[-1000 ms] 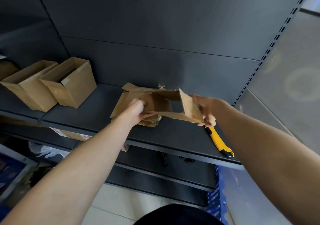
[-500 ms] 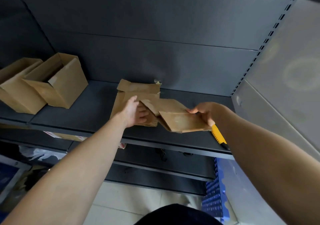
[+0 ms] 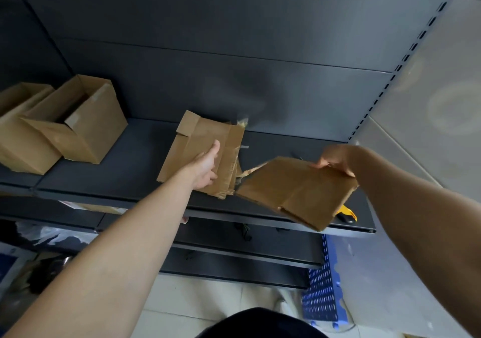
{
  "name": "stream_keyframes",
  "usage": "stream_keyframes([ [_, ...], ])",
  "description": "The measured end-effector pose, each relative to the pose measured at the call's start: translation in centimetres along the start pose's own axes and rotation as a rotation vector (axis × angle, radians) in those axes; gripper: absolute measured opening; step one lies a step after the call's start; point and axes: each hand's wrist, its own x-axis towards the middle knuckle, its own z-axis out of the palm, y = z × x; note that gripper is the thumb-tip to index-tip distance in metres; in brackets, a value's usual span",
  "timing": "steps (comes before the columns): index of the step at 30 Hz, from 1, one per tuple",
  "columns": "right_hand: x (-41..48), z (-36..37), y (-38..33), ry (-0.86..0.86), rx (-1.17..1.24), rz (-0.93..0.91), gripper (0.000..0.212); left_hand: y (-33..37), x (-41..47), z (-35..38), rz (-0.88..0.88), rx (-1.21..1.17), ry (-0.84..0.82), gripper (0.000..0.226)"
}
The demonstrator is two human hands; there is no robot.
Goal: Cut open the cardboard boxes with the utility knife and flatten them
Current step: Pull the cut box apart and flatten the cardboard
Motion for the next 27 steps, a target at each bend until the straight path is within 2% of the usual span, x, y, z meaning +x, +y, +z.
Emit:
stream_keyframes([
  [4, 0.2, -0.5, -0.2, 0.058, 0.108, -0.063, 0.015, -0.7, -0.3, -0.4, -0.004, 0.055, 0.028, 0.084],
  [6, 0.0, -0.5, -0.4, 0.039, 0.136, -0.04, 0.018, -0.8, -0.4, -0.6, -0.003, 0.076, 0.04, 0.084],
  [9, -0.3, -1.4, -0.9, 0.107, 0.184, -0.04, 0.012, -1.1, -0.5, -0.6, 0.012, 0.082, 0.026, 0.084],
  [14, -0.4, -1.5, -1.5, 0.194, 0.358, -0.125, 0.009, -0.7, -0.7, -0.1, -0.003, 0.071, 0.009, 0.084],
  [18, 0.1, -1.0, -0.5, 0.18, 0.4, -0.042, 0.008, -0.1, -1.5, 0.9, -0.025, 0.102, -0.067, 0.078],
  [21, 0.6, -1.3, 0.3, 0.155, 0.407, -0.021, 0.005, 0.0, -1.9, 0.9, -0.004, 0.104, -0.041, 0.07],
  [24, 0.8, -0.5, -0.1, 0.098, 0.465, -0.048, 0.005, -0.8, -1.7, 0.9, 0.069, 0.333, -0.05, 0.06],
  [27, 1.1, 0.5, -0.8, -0.028, 0.484, -0.05, 0.014, -1.8, -0.8, 1.8, 0.275, 0.602, 0.03, 0.041],
])
